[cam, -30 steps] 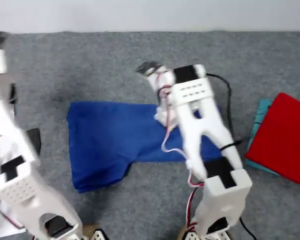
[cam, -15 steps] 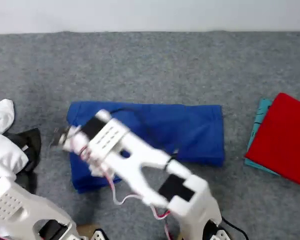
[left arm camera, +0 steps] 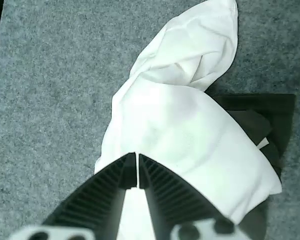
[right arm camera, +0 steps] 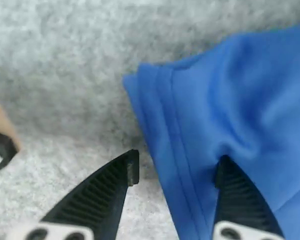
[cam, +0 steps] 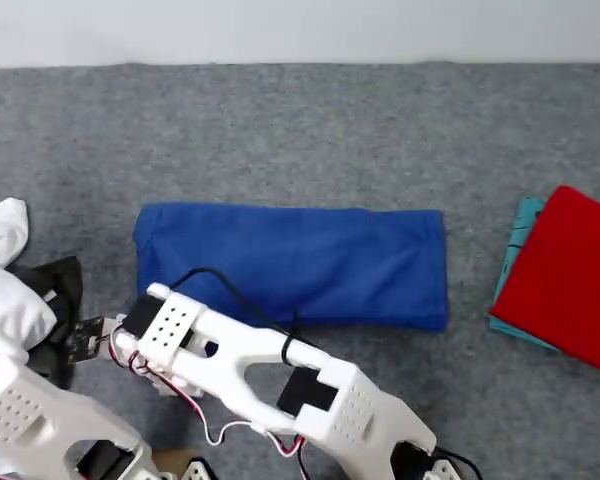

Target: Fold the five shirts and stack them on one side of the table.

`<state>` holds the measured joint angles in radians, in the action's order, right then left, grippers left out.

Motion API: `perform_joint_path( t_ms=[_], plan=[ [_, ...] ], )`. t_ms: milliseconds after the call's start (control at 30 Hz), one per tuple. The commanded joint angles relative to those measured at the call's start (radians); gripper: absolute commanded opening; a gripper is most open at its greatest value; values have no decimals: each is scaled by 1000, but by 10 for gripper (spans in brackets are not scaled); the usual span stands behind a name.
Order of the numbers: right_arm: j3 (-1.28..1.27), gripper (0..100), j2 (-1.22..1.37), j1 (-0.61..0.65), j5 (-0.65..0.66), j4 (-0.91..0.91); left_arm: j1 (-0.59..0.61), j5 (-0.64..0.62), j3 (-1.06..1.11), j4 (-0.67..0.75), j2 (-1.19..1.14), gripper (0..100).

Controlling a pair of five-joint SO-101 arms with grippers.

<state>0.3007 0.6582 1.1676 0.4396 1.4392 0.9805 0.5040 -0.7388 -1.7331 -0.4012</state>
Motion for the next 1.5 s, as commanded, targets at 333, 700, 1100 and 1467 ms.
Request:
perform_joint_path(
  t_ms=[333,700,1100,1467],
  plan=[
    [89,20,61,-54,0,-67,0,9,-4,-21,63,15],
    [445,10,61,-140,0,131,-3,9,-4,-20,58,15],
    [586,32,88,-271,43,133,-5,9,-4,-20,58,15],
    [608,231,219,-444,-87,1,-5,9,-2,-20,58,15]
  ],
)
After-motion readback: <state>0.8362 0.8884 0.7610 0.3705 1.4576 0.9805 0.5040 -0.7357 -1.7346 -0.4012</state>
